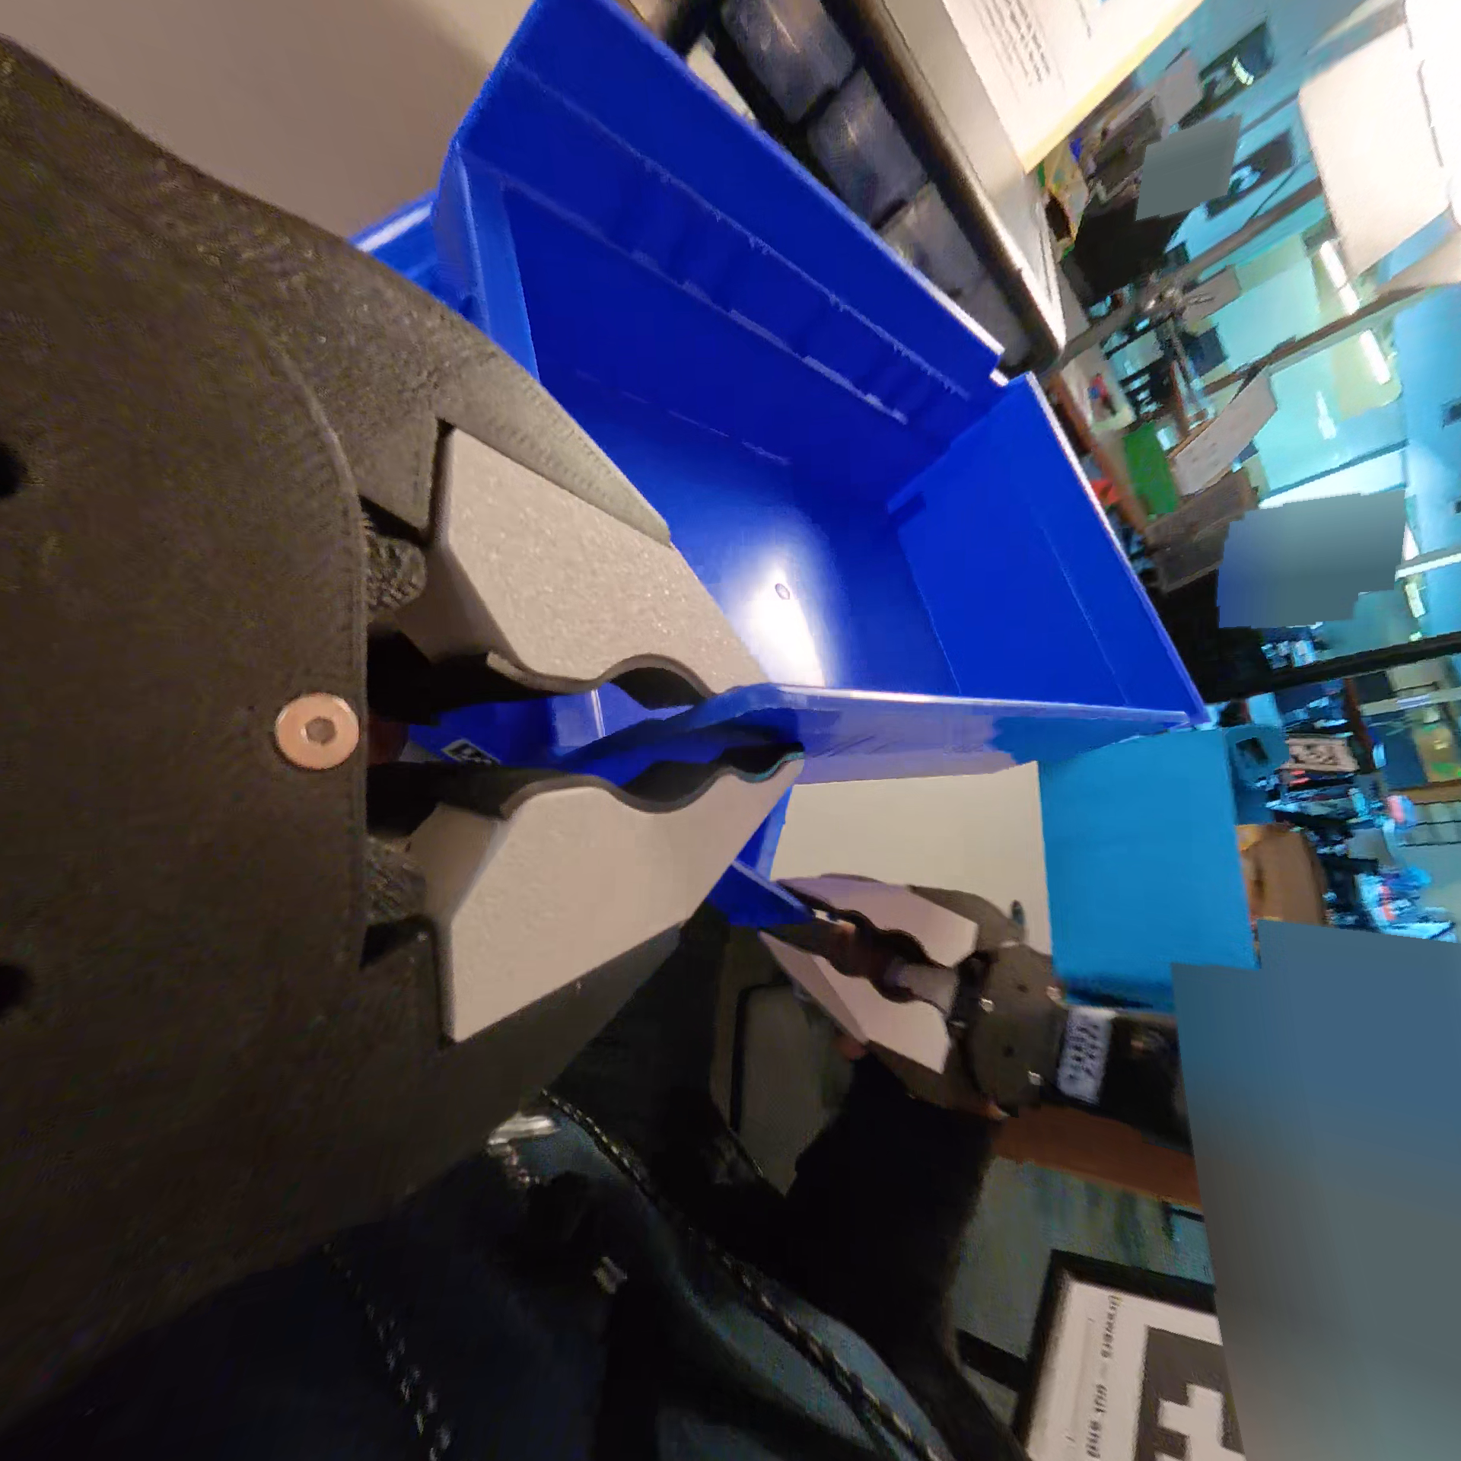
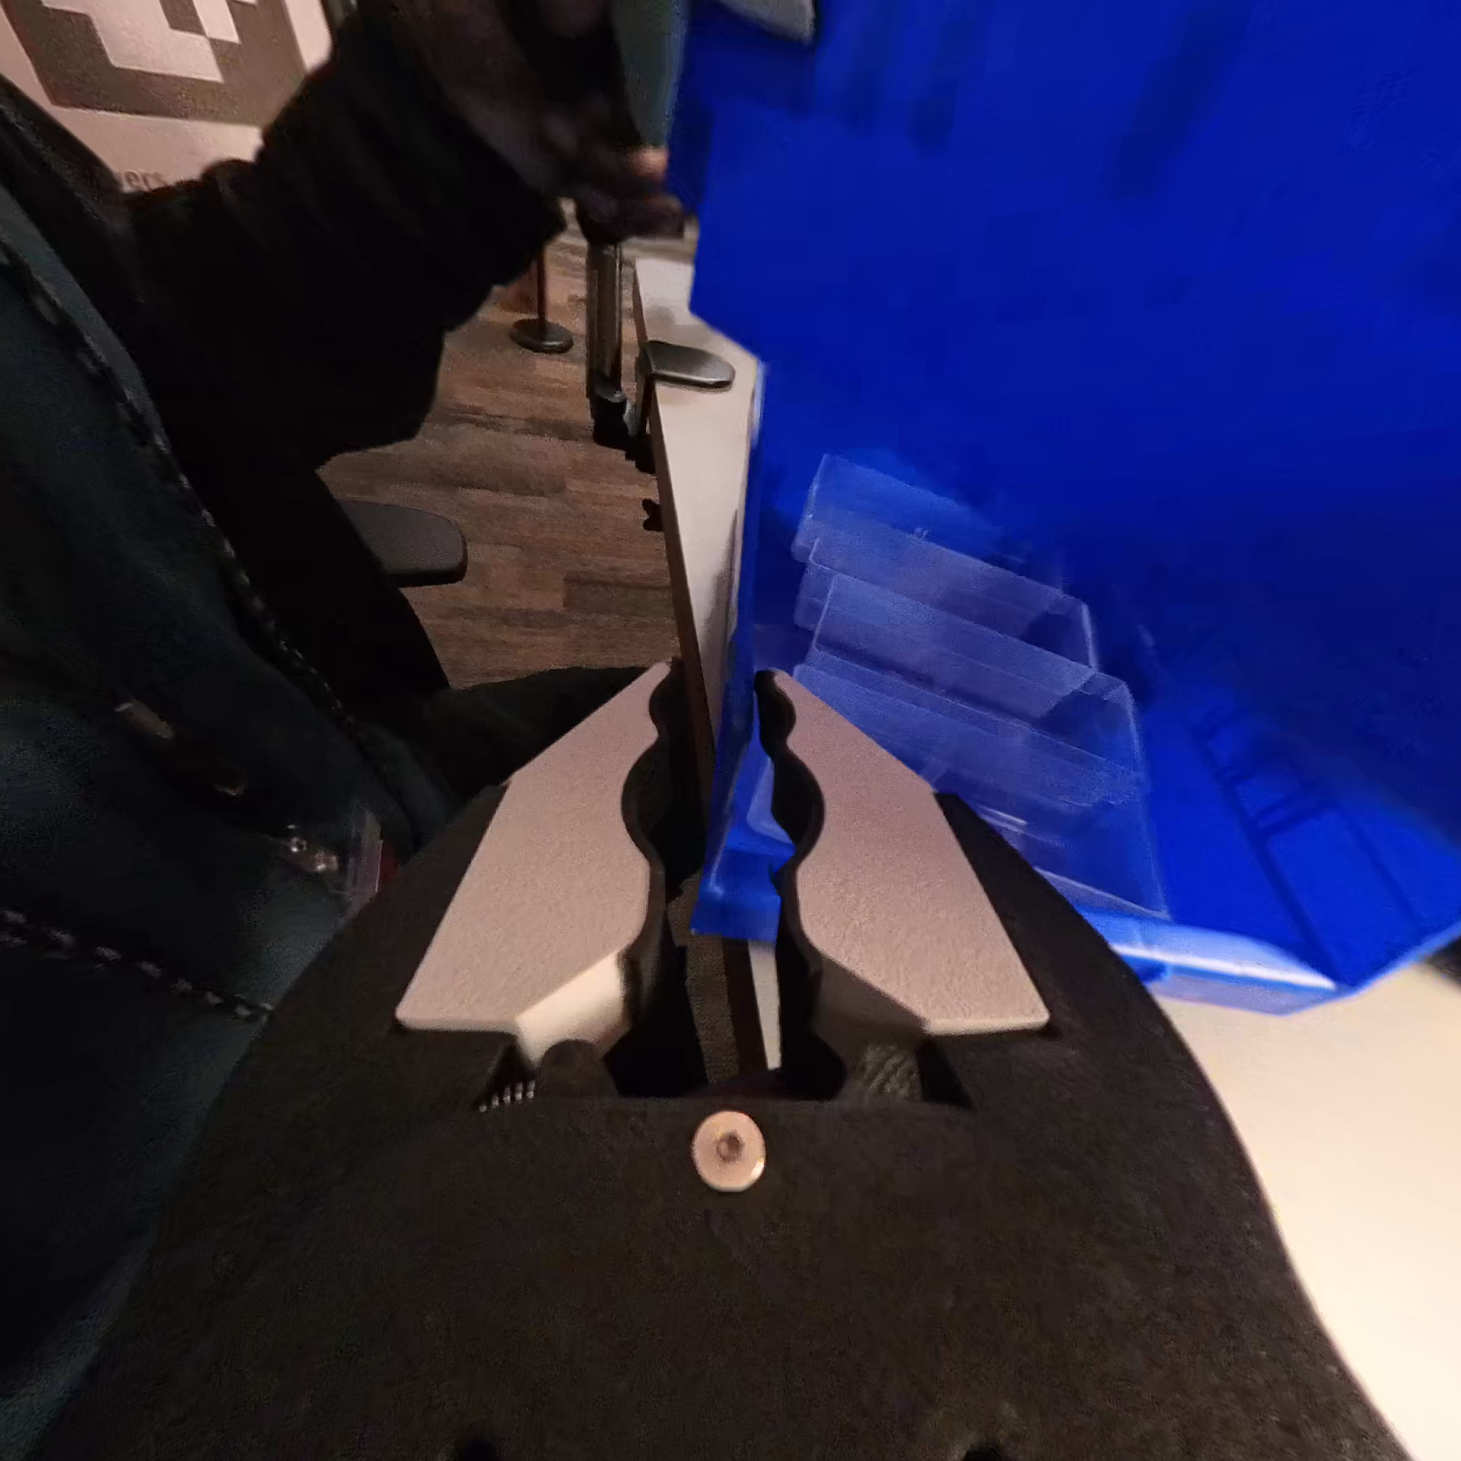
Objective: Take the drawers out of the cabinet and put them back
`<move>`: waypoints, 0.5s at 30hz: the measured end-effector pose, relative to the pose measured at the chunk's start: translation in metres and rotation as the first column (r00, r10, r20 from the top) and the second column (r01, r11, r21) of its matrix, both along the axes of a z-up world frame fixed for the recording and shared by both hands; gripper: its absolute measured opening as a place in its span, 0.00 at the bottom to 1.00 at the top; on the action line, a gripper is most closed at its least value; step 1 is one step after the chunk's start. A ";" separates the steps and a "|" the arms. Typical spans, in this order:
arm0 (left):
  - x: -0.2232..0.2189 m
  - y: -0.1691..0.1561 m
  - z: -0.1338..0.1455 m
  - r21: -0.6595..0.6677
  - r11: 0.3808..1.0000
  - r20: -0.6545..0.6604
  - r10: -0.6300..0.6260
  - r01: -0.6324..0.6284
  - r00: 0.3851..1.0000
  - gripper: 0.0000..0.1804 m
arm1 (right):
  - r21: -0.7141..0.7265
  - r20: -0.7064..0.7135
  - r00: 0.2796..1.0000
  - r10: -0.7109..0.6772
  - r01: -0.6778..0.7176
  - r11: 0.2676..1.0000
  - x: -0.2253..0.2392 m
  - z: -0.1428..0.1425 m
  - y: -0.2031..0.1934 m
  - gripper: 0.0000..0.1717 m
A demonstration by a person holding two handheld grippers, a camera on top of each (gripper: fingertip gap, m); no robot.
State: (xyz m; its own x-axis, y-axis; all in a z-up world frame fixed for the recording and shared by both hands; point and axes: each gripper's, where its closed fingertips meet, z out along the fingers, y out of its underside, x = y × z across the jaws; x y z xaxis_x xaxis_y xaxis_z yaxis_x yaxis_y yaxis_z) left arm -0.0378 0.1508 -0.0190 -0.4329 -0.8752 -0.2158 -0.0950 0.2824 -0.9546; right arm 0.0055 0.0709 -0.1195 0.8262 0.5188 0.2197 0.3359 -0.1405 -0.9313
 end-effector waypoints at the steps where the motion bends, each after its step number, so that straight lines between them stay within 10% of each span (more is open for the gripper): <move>1: 0.006 -0.004 -0.006 0.029 1.000 -0.012 -0.009 0.010 1.000 0.04 | 0.013 0.002 1.000 -0.009 0.009 1.000 0.001 0.004 -0.004 0.12; 11: 0.016 -0.021 -0.011 -0.011 0.998 0.026 -0.064 0.064 0.998 0.03 | 0.309 0.067 0.959 -0.274 0.241 0.920 0.060 0.100 -0.030 0.19; 15: 0.007 -0.017 -0.009 -0.035 0.998 0.029 -0.051 0.052 0.998 0.17 | 0.276 0.240 0.919 -0.313 0.245 0.930 0.079 0.116 -0.011 0.32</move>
State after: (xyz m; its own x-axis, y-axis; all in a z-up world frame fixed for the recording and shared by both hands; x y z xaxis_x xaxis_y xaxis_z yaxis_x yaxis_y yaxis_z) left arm -0.0304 0.1336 -0.0276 -0.4721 -0.8591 -0.1976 -0.0539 0.2519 -0.9662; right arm 0.0847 0.0598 -0.0031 0.8181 0.1808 0.5459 0.5625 -0.0543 -0.8250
